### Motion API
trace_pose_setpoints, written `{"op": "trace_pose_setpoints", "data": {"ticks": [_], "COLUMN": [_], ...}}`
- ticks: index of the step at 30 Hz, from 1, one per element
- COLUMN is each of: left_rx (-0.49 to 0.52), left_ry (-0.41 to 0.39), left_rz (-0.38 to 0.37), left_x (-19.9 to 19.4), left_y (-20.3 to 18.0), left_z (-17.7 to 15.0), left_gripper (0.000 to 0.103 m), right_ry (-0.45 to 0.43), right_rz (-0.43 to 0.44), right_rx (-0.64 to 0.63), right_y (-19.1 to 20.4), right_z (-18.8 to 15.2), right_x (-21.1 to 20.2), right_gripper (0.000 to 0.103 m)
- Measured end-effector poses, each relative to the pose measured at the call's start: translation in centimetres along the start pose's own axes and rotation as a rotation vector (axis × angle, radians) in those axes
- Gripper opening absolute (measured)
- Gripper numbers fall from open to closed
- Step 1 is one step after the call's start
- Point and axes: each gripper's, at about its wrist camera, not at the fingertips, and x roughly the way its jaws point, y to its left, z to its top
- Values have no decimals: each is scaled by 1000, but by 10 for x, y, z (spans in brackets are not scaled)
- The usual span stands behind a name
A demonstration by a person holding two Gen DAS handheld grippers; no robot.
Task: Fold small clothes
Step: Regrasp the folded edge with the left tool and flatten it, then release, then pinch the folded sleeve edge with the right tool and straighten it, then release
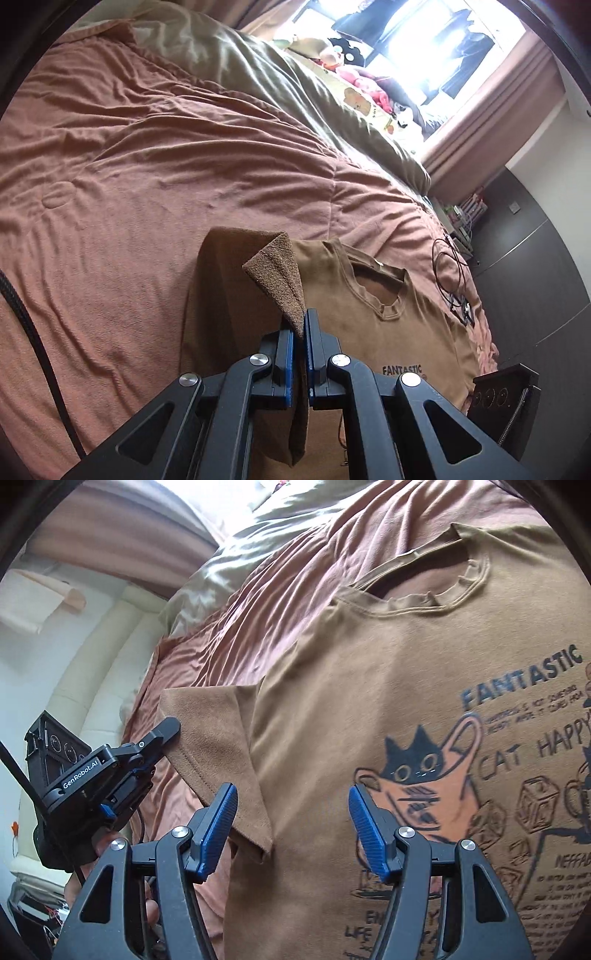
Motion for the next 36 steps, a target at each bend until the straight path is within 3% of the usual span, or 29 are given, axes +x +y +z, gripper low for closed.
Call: {"op": "trace_pose_setpoints", "data": {"ticks": [11, 13, 17, 23, 31, 34, 36], "left_rx": [73, 104, 97, 62, 31, 13, 3], "left_ry": [83, 117, 113, 96, 105, 114, 124], "left_rz": [-72, -54, -42, 31, 97, 116, 127], "left_x": [41, 47, 43, 28, 20, 22, 24], "left_y": [-41, -45, -33, 0, 37, 50, 57], "left_z": [-11, -15, -17, -12, -15, -18, -21], "left_gripper": [6, 10, 24, 25, 24, 24, 25], "right_ry": [-10, -5, 5, 26, 62, 53, 59], "right_rz": [11, 17, 25, 17, -40, -59, -76], "right_rx": [53, 55, 54, 39, 36, 23, 16], "right_y": [-21, -24, -20, -13, -12, -9, -7], "right_z": [-1, -1, 3, 12, 21, 28, 33], "right_x": [-15, -15, -5, 17, 52, 60, 65], "right_gripper": [61, 61, 61, 60, 44, 31, 9]}}
